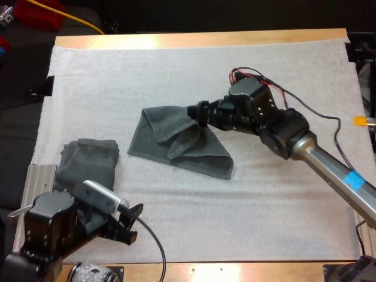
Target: Pick towel from pile, fold and stack
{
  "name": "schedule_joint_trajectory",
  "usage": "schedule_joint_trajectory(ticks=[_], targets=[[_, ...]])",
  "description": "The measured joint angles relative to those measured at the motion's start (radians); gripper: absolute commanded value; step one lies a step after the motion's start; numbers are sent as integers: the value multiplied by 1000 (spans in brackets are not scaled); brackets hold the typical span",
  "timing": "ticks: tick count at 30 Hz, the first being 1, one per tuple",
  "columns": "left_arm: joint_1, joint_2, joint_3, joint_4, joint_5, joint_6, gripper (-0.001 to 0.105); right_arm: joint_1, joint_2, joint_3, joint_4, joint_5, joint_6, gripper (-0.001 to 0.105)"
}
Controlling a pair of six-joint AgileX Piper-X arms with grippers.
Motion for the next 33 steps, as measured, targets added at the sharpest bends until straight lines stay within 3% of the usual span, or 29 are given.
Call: schedule_joint_trajectory(ticks=[10, 25, 33], targets=[[0, 137, 0, -40, 0, 0, 69, 0, -56, 15, 217, 54, -58, 67], [0, 191, 0, -56, -7, 0, 69, 0, -70, 246, 237, 69, -19, 67], [0, 191, 0, -66, -7, 0, 69, 0, -74, 360, 105, 36, 80, 67]])
